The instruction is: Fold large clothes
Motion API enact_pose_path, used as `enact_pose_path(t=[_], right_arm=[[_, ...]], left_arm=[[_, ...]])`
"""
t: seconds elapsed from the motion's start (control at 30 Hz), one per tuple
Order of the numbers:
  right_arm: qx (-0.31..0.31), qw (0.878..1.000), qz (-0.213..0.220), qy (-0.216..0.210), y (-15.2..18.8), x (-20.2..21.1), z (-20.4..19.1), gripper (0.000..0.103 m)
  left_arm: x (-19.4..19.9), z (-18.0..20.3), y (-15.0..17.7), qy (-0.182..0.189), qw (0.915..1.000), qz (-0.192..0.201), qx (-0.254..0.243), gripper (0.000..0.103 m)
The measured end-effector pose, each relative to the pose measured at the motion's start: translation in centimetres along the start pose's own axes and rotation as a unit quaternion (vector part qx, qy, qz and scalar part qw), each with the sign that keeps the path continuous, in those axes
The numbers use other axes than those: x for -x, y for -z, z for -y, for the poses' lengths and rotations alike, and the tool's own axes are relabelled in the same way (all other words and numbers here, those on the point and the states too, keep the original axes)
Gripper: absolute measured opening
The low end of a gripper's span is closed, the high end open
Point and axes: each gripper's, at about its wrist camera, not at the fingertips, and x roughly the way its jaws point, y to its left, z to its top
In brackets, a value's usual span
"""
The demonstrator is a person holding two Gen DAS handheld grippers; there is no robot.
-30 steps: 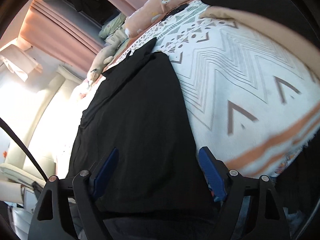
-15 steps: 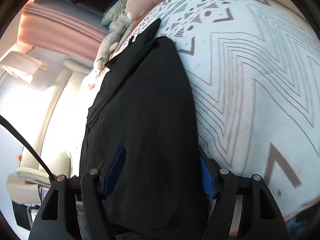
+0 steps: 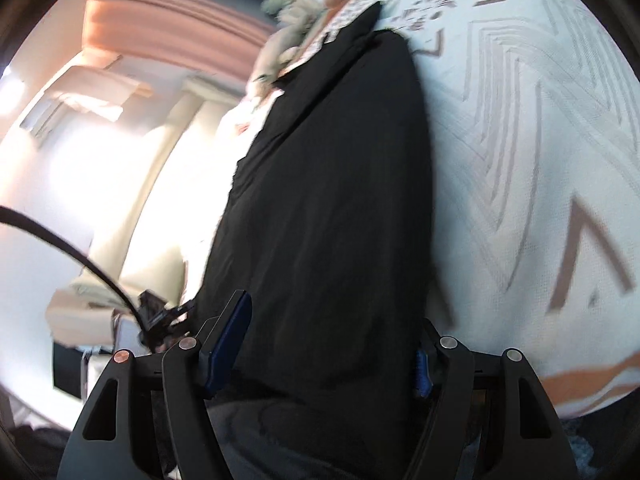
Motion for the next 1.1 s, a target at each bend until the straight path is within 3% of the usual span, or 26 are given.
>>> enact_pose_path(t=[0.1, 0.27, 0.43, 0.6, 0.67, 0.73, 0.8, 0.83, 0.87, 0.9, 0.93, 1.1], right_arm=[[-0.002, 0.999, 0.021, -0.027, 0.6, -0.2, 0.8, 0.067], [-0.04, 0.996, 0.049, -0.063, 1.7, -1.8, 3.6, 0.067], [-0.076, 0.985, 0.111, -0.109, 2.4, -3.1, 5.5, 0.067], [-0.078, 0.977, 0.143, -0.135, 1.7, -5.3, 5.3, 0.067], [-0.076, 0.977, 0.147, -0.131, 1.3, -6.4, 4.9, 0.067], [-0.076, 0.983, 0.138, -0.093, 0.9, -7.6, 5.1, 0.066], [-0.079, 0.985, 0.138, -0.063, 0.7, -8.3, 5.0, 0.056], [-0.079, 0.985, 0.142, -0.058, 0.7, -8.4, 4.9, 0.047], [-0.079, 0.984, 0.147, -0.054, 0.6, -8.7, 4.9, 0.038], [-0.079, 0.984, 0.151, -0.055, 0.6, -8.7, 4.8, 0.023], [-0.079, 0.983, 0.153, -0.057, 0.4, -8.8, 4.7, 0.017], [-0.039, 0.983, 0.162, -0.08, -0.7, -7.9, 2.4, 0.013]], left_arm=[[0.5, -0.6, 0.7, 0.006, 0.9999, -0.002, 0.01, 0.04], [1.4, -1.2, 2.1, 0.027, 0.9994, 0.002, 0.022, 0.036], [1.6, -1.6, 3.0, 0.047, 0.9979, 0.018, 0.041, 0.036], [1.7, -2.0, 3.3, 0.069, 0.9957, 0.026, 0.057, 0.036], [1.6, -2.2, 3.3, 0.073, 0.9951, 0.029, 0.06, 0.036], [1.4, -2.3, 3.2, 0.079, 0.9943, 0.032, 0.065, 0.036], [1.3, -2.1, 2.9, 0.081, 0.9939, 0.035, 0.066, 0.036], [1.3, -2.0, 2.8, 0.083, 0.9937, 0.037, 0.065, 0.036], [1.4, -1.9, 2.8, 0.087, 0.9933, 0.039, 0.066, 0.03], [1.6, -2.1, 2.8, 0.093, 0.9926, 0.04, 0.068, 0.024], [1.7, -2.0, 2.7, 0.103, 0.9912, 0.043, 0.071, 0.024], [3.2, -0.9, 1.6, 0.149, 0.9841, 0.067, 0.069, 0.017]])
